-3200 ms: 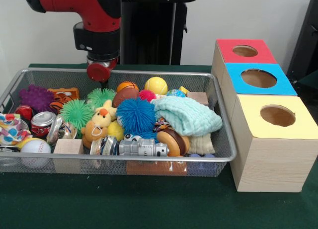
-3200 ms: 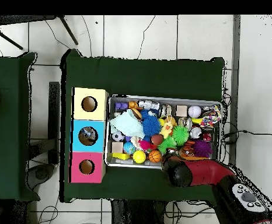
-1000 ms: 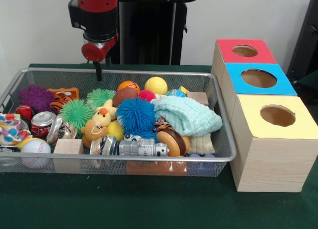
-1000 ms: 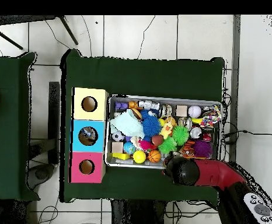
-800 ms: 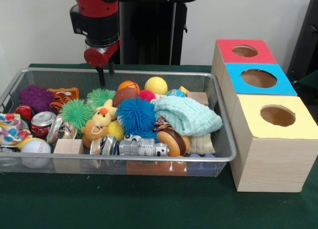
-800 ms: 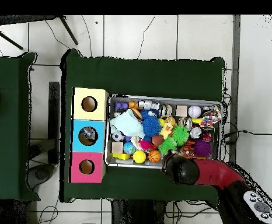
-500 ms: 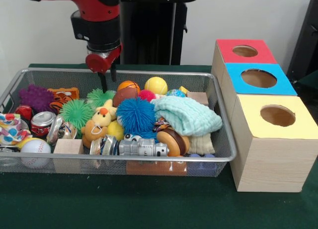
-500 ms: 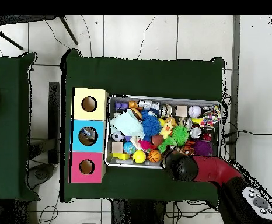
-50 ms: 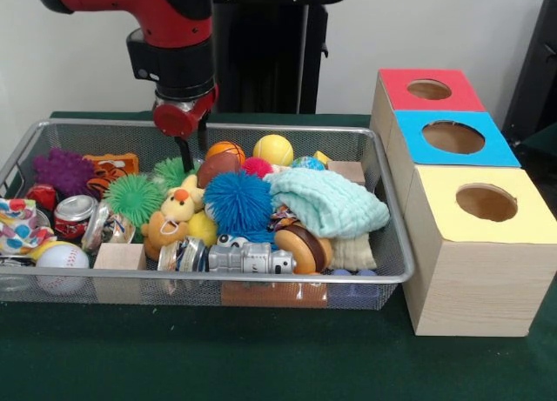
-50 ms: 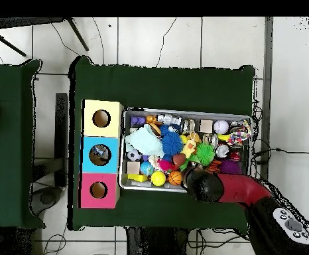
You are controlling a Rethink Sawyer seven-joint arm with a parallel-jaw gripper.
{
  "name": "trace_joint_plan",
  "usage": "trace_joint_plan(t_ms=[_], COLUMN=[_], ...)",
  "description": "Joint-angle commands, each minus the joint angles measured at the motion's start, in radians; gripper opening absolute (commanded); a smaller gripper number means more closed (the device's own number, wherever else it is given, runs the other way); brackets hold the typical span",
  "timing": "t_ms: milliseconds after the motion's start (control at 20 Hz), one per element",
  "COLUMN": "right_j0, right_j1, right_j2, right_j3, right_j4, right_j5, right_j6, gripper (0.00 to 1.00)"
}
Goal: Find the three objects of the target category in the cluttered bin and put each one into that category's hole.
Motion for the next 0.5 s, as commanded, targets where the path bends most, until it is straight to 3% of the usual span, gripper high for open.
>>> trace_joint_plan(t_ms=[50, 500], right_j0=[0.027, 0.093], right_j1=[0.033, 0.021], right_j2=[0.046, -0.051], right_j3=[-0.137, -0.193], right_j4=[-0.034, -0.092], right_j5=[-0.016, 0.006], right_j6=[0.115, 0.125], gripper=[1.00, 1.00])
